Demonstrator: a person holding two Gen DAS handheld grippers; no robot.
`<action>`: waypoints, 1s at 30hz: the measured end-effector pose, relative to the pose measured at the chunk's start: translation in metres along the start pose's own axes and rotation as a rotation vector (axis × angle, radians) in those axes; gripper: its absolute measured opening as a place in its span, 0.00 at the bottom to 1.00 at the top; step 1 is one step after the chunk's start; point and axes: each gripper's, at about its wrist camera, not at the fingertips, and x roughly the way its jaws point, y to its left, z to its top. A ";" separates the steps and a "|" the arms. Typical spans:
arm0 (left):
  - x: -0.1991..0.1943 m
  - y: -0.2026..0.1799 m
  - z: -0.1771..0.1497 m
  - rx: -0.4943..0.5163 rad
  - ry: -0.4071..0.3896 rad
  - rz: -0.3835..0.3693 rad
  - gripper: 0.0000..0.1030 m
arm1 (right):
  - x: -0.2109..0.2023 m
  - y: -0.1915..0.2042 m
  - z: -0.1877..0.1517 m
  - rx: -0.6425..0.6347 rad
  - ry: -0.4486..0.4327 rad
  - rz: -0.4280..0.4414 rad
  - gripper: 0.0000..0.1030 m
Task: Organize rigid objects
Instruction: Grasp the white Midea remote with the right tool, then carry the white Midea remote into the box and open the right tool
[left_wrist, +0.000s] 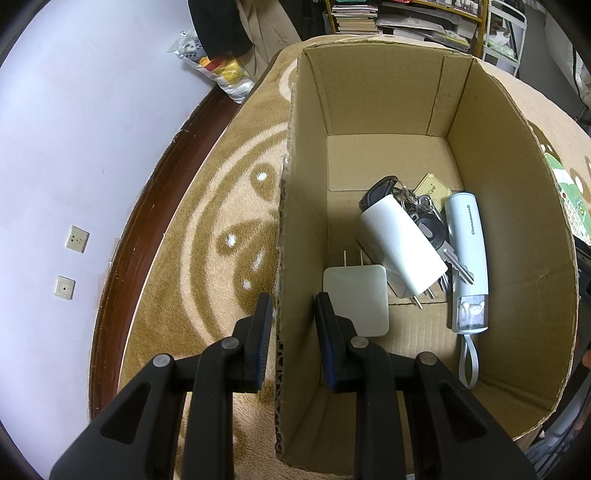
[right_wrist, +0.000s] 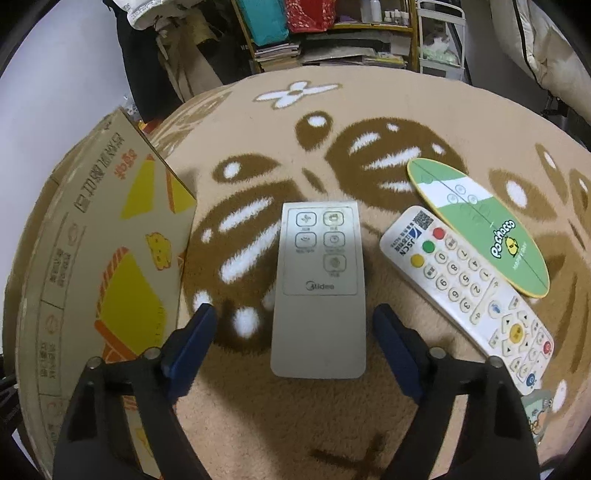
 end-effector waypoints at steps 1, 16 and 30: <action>0.000 0.000 0.000 0.000 0.000 0.000 0.23 | 0.002 0.000 0.001 -0.003 0.000 -0.002 0.85; 0.001 -0.003 0.000 0.012 0.005 0.010 0.23 | 0.009 -0.009 0.011 0.043 -0.037 -0.029 0.56; 0.001 -0.004 0.001 0.013 0.010 0.010 0.23 | -0.016 0.006 0.008 0.003 -0.091 -0.043 0.49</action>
